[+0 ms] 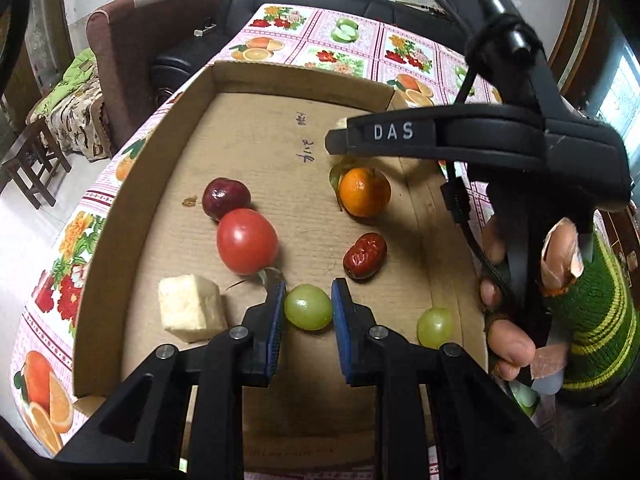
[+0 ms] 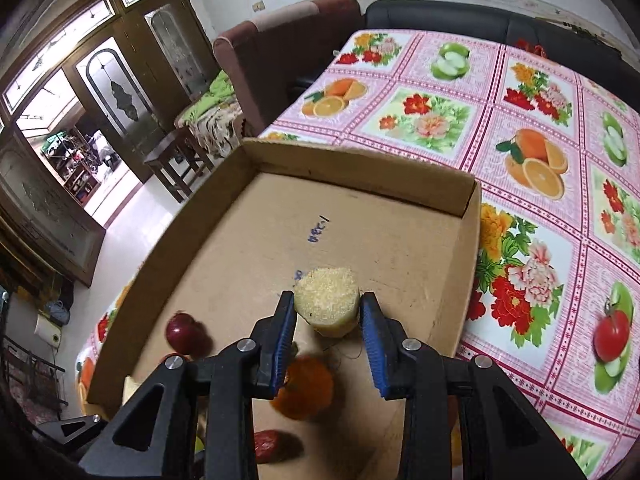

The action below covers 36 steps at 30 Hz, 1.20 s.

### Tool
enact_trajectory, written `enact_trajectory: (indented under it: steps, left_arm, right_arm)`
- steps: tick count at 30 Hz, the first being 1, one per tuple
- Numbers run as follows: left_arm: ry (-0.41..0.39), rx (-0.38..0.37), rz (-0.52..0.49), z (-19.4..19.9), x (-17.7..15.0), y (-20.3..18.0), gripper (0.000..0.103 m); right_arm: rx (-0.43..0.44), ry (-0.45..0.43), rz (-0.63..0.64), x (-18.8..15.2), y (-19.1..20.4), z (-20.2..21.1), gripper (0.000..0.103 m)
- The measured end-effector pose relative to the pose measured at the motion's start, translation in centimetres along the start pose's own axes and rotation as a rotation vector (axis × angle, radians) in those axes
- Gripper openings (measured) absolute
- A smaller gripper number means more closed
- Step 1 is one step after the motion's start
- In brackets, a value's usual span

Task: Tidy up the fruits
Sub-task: 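Open the left tool releasing the grape while the right tool releases the cylinder into the box, then withdraw both open tools from the box back over the table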

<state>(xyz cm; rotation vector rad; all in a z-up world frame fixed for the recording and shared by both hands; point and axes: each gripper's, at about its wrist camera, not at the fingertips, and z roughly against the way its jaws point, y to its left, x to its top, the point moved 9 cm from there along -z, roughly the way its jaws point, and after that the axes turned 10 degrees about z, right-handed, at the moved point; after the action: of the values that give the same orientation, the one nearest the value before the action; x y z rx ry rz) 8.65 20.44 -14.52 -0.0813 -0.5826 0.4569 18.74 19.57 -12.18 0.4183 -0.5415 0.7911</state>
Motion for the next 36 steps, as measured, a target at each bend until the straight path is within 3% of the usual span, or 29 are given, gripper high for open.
enact_trajectory:
  steps: [7, 12, 17, 19, 24, 26, 28, 32, 36]
  left_arm:
    - [-0.017, 0.017, -0.009, -0.2, 0.1, 0.1, 0.021]
    - [-0.030, -0.003, 0.017, 0.1, 0.1, 0.4, 0.022]
    - [-0.066, -0.005, 0.004, 1.0, -0.5, 0.3, 0.037]
    - [-0.095, -0.015, -0.004, 1.8, -0.6, 0.0, 0.037]
    - [-0.215, -0.055, -0.013, 4.9, -0.4, -0.7, 0.037]
    - [-0.275, -0.069, -0.017, 6.4, -0.2, -1.0, 0.040]
    - [-0.332, -0.077, -0.019, 7.8, -0.1, -1.2, 0.051]
    - [-0.397, -0.111, -0.034, 9.7, 0.3, -2.2, 0.051]
    - [-0.415, -0.115, -0.079, 10.7, -0.1, -4.0, 0.051]
  right_arm:
    - [0.004, 0.011, 0.028, 0.0, 0.1, -0.6, 0.036]
    - [0.011, 0.002, 0.029, 0.2, 0.0, -0.5, 0.052]
    - [0.034, -0.022, 0.016, -0.3, 0.3, 1.3, 0.058]
    - [0.045, -0.035, 0.016, -0.7, 0.5, 2.2, 0.063]
    - [0.032, -0.088, 0.024, -2.0, 0.7, 5.8, 0.063]
    - [-0.003, -0.142, 0.047, -2.7, 0.7, 8.1, 0.063]
    - [-0.064, -0.208, 0.082, -3.3, 0.5, 10.5, 0.064]
    - [-0.239, -0.332, 0.174, -5.3, 0.5, 16.0, 0.070]
    - [-0.354, -0.411, 0.204, -7.2, 0.2, 20.4, 0.076]
